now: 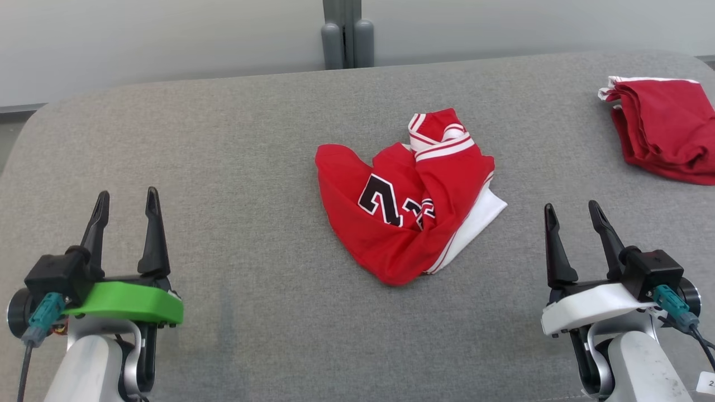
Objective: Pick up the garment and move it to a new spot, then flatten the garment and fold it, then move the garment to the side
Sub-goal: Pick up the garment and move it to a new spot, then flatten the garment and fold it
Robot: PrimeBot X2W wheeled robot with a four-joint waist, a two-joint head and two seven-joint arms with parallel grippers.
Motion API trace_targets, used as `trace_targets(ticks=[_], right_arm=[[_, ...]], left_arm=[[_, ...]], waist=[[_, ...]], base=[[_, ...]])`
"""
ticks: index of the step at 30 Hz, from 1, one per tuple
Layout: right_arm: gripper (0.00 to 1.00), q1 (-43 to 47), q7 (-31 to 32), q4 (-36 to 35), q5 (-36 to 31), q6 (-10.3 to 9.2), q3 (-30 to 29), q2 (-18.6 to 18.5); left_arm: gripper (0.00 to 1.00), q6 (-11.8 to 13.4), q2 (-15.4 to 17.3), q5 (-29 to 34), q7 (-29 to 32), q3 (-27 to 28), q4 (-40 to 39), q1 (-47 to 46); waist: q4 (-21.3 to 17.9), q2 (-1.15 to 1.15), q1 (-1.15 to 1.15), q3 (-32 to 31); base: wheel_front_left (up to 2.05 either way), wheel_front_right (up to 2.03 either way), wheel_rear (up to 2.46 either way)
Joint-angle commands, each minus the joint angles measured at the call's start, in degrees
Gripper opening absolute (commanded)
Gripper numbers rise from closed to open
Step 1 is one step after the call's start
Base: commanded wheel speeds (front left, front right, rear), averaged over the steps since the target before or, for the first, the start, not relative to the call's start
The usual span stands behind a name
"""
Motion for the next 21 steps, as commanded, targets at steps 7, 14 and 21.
trace_targets(ticks=[7, 14, 21], right_arm=[[1.00, 1.0, -0.2, -0.1, 0.1, 0.01, 0.9, -0.6], [1.00, 2.0, 0.3, -0.1, 0.4, 0.01, 1.4, -1.2], [1.00, 2.6, 1.2, -0.6, 0.3, 0.01, 2.1, -1.5]], left_arm=[[1.00, -0.6, -1.3, 1.3, -0.1, 2.3, -2.2, 6.0], [1.00, -2.1, -2.8, 2.6, -0.2, 3.2, -2.3, 9.2], [1.00, -3.0, -3.8, 3.7, -0.2, 3.9, -1.7, 9.8]], waist=[[2.2, 0.00, 0.00, -1.3], [2.4, 0.00, 0.00, -1.7], [2.2, 0.00, 0.00, -1.9]], base=[[0.00, 0.00, 0.00], [0.00, 0.00, 0.00], [0.00, 0.00, 0.00]])
